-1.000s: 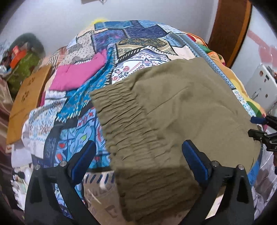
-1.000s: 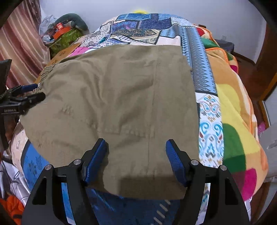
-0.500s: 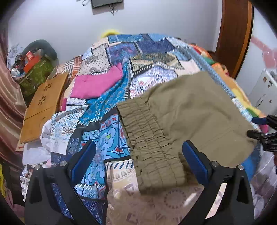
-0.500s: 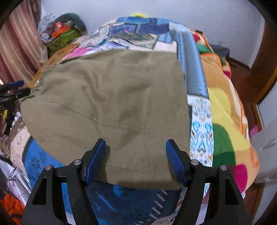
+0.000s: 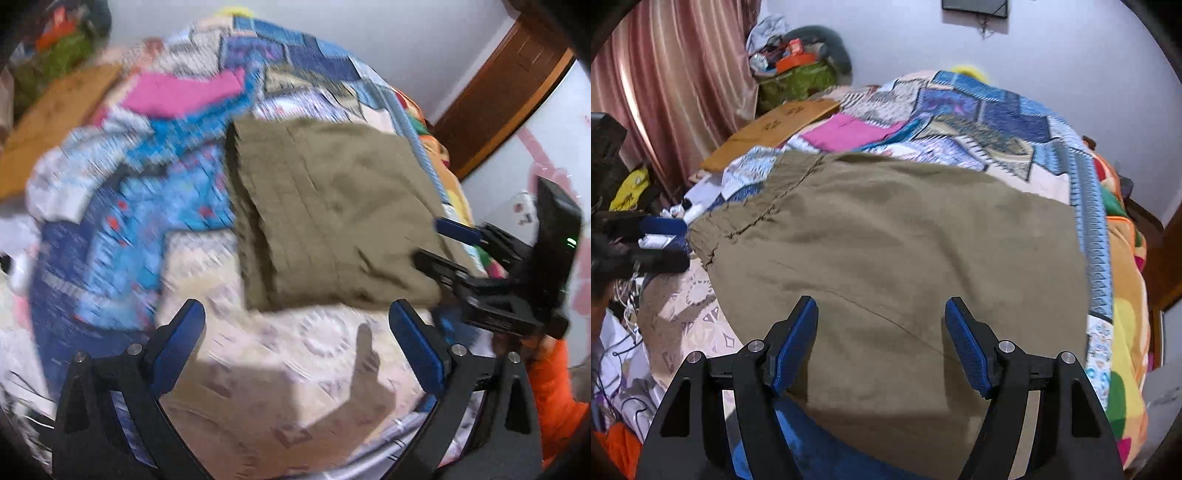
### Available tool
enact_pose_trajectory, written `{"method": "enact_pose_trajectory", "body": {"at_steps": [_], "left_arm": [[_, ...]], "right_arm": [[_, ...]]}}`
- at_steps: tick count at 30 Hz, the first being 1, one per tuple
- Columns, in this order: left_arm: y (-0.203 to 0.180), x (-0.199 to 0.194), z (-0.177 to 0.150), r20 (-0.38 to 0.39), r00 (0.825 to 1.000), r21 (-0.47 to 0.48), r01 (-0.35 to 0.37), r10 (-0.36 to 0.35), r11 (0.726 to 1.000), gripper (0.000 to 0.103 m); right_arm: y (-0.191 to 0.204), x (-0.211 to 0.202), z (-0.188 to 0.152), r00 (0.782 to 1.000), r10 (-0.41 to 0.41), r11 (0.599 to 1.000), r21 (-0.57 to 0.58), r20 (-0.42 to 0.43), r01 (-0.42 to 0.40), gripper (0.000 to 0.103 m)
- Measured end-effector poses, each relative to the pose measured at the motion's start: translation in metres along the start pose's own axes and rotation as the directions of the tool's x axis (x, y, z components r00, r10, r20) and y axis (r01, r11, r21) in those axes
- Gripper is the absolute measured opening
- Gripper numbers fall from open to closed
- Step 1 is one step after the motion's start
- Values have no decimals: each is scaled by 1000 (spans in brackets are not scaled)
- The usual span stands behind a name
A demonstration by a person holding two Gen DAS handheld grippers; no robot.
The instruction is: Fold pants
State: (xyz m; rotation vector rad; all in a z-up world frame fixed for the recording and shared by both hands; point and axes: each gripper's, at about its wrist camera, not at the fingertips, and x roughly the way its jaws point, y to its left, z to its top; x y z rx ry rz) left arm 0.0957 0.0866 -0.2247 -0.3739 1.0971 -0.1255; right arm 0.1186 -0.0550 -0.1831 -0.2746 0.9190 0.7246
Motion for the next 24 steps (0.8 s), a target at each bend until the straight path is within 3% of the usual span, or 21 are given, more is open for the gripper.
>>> {"method": "enact_pose_trajectory", "body": {"at_steps": [2, 4, 8, 14, 21, 24], "left_arm": [[4, 6, -6, -22, 998, -47, 61, -62, 997, 101], [1, 6, -8, -3, 998, -38, 69, -70, 997, 101], [-3, 7, -4, -2, 988, -27, 156, -156, 987, 101], [-1, 23, 10, 28, 977, -82, 212, -211, 974, 102], [-5, 37, 37, 57, 979, -110, 201, -196, 973, 102], [-7, 36, 44, 66, 989, -106, 138, -132, 985, 80]], "right_arm": [[0, 9, -1, 1000, 12, 1000, 7, -25, -12, 68], [-3, 10, -3, 999, 38, 999, 31, -26, -37, 68], [-6, 9, -6, 996, 80, 995, 61, -36, -78, 68], [-5, 8, -9, 995, 96, 993, 70, -27, -93, 69], [-7, 8, -10, 994, 110, 991, 77, -18, -109, 69], [-8, 8, -10, 993, 114, 990, 80, -13, -113, 69]]}}
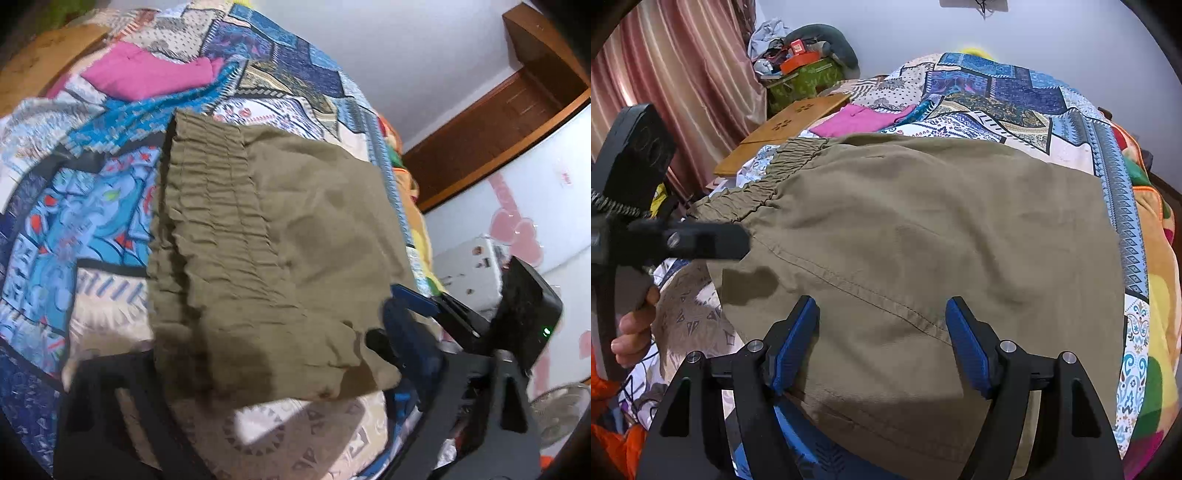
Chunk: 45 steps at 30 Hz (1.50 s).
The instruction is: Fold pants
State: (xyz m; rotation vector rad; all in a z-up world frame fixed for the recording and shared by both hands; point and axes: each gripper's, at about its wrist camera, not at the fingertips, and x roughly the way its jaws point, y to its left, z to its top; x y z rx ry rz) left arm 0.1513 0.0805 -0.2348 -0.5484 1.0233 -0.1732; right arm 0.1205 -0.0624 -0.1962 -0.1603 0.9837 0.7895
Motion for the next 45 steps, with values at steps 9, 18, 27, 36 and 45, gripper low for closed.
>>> {"method": "enact_pose_trajectory", "body": {"at_steps": [9, 18, 27, 36, 45], "left_arm": [[2, -21, -4, 74, 985, 94, -164, 158, 982, 46], [8, -59, 8, 228, 892, 145, -427, 390, 892, 45], [-19, -84, 26, 328, 843, 212, -506, 427, 836, 43], [-128, -79, 37, 418, 872, 427, -438, 256, 791, 35], [-203, -11, 30, 271, 953, 576, -271, 132, 771, 24]], "right_arm": [[-5, -20, -3, 999, -40, 999, 22, 31, 40, 69], [-40, -42, -19, 993, -112, 987, 119, 42, 107, 69], [-45, -39, -40, 990, -142, 980, 143, 14, 138, 69], [-49, -34, -42, 995, -96, 977, 196, 27, 89, 69], [-50, -35, -46, 996, -79, 975, 211, 47, 67, 69]]}}
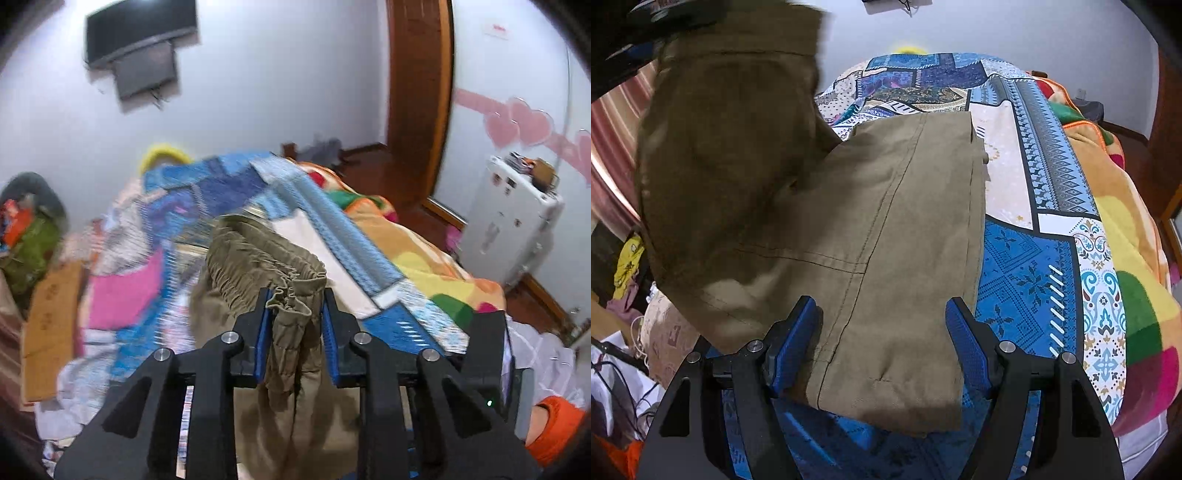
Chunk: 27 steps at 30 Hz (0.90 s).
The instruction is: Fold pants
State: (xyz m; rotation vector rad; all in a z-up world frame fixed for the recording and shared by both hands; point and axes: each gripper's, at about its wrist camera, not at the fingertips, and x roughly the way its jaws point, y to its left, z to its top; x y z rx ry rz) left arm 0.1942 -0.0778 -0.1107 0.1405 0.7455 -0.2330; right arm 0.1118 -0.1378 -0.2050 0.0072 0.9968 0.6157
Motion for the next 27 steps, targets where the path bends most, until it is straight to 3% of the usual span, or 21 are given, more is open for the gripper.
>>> {"method": "enact_pose_trajectory", "body": {"at_steps": [7, 12, 15, 16, 18, 19, 20, 21, 27], "left_arm": [[-24, 39, -4, -109, 982, -69, 150, -157, 986, 23], [-35, 67, -20, -206, 948, -123, 223, -244, 967, 23], [-43, 73, -28, -244, 936, -112, 233, -254, 966, 25], [-46, 75, -30, -263, 930, -106, 236, -256, 966, 29], [-50, 77, -32, -306, 914, -101, 249, -268, 963, 51], [-49, 76, -32, -310, 912, -103, 247, -267, 964, 71], [-48, 73, -31, -295, 921, -103, 236, -256, 966, 78], [-42, 66, -27, -256, 939, -97, 211, -229, 973, 78], [16, 49, -1, -175, 978, -129, 89, -111, 988, 81]], "right_arm": [[-16, -23, -7, 999, -7, 1000, 28, 34, 6, 69], [-33, -31, -15, 999, -36, 997, 64, 31, 34, 69], [-42, -33, -18, 998, -52, 995, 92, 30, 49, 69], [-45, -34, -19, 998, -53, 994, 100, 32, 50, 69], [-49, -35, -20, 998, -55, 992, 113, 35, 51, 69], [-52, -36, -20, 997, -60, 992, 118, 40, 55, 69], [-53, -37, -19, 997, -63, 991, 120, 45, 58, 69], [-53, -38, -18, 997, -64, 991, 120, 48, 58, 69], [-58, -46, -8, 992, -95, 988, 128, 79, 84, 69]]}}
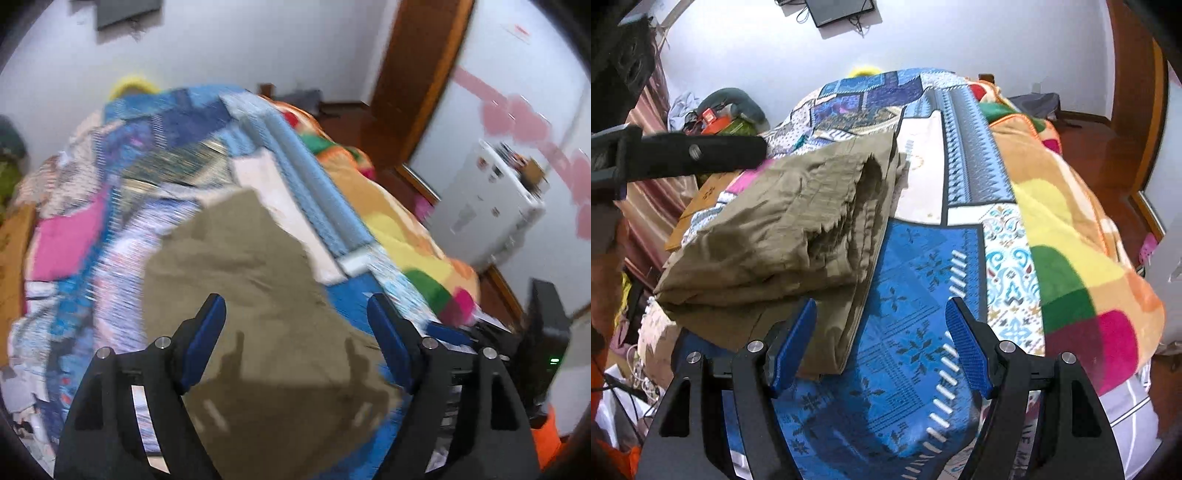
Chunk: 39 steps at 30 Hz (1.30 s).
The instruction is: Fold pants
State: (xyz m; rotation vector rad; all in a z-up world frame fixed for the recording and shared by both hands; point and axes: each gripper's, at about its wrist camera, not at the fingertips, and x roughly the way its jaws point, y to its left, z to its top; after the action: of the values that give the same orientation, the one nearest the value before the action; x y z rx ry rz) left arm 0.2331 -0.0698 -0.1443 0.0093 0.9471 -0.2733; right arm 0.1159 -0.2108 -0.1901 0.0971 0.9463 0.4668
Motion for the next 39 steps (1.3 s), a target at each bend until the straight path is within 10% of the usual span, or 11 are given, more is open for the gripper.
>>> {"method": "enact_pose_trajectory", "body": {"at_steps": [10, 19, 24, 39], "left_arm": [[114, 27, 40, -5, 957, 0, -291, 291, 957, 90], [140, 122, 59, -164, 964, 41, -203, 207, 978, 90], [141, 181, 42, -256, 924, 149, -251, 283, 956, 94], [188, 97, -39, -183, 913, -37, -378, 366, 925, 103]], "right_arm": [[8, -12, 32, 996, 18, 1000, -2, 87, -18, 72], [23, 36, 37, 1000, 7, 999, -50, -20, -8, 73], [16, 45, 37, 999, 29, 999, -12, -40, -30, 76], [25, 29, 53, 1000, 13, 1000, -11, 1, -13, 76]]}}
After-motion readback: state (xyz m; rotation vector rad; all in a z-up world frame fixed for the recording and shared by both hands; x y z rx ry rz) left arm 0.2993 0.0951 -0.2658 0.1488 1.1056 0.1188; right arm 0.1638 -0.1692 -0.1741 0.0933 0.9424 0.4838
